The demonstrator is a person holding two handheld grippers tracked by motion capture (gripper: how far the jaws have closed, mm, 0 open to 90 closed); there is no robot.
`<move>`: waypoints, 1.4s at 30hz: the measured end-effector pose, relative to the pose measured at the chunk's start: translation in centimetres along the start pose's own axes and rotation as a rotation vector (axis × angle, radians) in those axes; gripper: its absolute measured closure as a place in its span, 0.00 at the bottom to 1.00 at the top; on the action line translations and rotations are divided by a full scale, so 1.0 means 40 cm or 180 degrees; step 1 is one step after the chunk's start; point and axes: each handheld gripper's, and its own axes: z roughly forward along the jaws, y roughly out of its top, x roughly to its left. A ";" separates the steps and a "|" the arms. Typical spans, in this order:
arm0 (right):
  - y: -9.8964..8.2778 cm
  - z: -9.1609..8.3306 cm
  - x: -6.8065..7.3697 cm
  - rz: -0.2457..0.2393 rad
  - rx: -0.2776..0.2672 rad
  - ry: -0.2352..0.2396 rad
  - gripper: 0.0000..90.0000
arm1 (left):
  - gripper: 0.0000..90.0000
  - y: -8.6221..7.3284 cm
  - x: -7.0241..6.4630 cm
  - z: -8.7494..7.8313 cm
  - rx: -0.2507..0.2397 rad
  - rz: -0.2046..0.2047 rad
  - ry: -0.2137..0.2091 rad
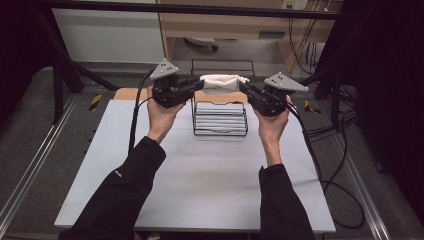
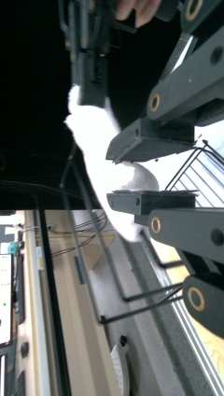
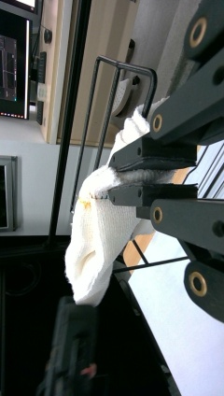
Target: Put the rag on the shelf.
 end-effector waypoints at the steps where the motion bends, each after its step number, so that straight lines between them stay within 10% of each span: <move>1: -0.001 -0.001 -0.001 -0.0001 0.0004 0.0001 0.92 | 0.80 0.008 0.002 -0.006 -0.0025 -0.0006 0.0013; 12: -0.005 -0.001 0.000 -0.0032 0.0027 0.0009 0.92 | 0.96 0.058 0.014 0.030 0.0146 -0.0121 0.0122; 22: -0.014 -0.003 -0.001 -0.0023 0.0062 0.0030 0.92 | 0.99 0.018 -0.008 0.064 0.0387 -0.0121 -0.0150; 42: 0.002 -0.037 -0.003 0.0057 0.0118 0.0132 0.71 | 0.99 -0.015 -0.016 0.081 0.0461 -0.0093 -0.0101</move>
